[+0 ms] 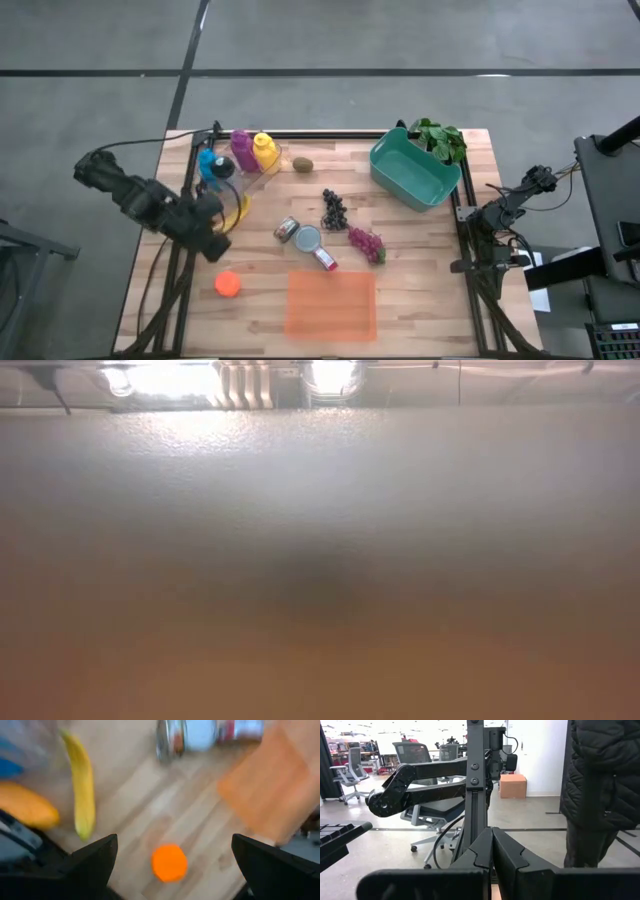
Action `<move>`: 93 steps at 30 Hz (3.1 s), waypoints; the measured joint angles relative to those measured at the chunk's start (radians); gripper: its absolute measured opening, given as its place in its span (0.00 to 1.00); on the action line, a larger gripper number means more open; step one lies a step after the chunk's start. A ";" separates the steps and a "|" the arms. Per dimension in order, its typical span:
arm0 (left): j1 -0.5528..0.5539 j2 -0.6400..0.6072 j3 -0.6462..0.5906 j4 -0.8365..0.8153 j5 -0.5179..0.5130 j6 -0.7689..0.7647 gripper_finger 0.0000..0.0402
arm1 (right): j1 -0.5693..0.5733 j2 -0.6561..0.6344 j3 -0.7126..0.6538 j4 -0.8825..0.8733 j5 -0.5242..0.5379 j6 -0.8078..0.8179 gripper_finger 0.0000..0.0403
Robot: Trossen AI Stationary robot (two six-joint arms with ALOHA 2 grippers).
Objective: Pick & Place Food Item
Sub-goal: Put the orange into the orange bin
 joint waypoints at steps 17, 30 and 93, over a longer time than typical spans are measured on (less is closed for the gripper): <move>-0.119 0.038 -0.286 0.216 0.216 -0.280 0.98 | 0.000 0.000 0.000 0.000 0.000 0.000 0.02; -0.119 0.040 -0.490 0.443 0.241 -0.366 0.98 | 0.000 0.000 0.000 0.000 0.000 0.000 0.02; -0.134 0.269 -0.627 0.746 0.379 -0.419 0.73 | 0.000 0.000 0.000 0.000 0.000 0.000 0.02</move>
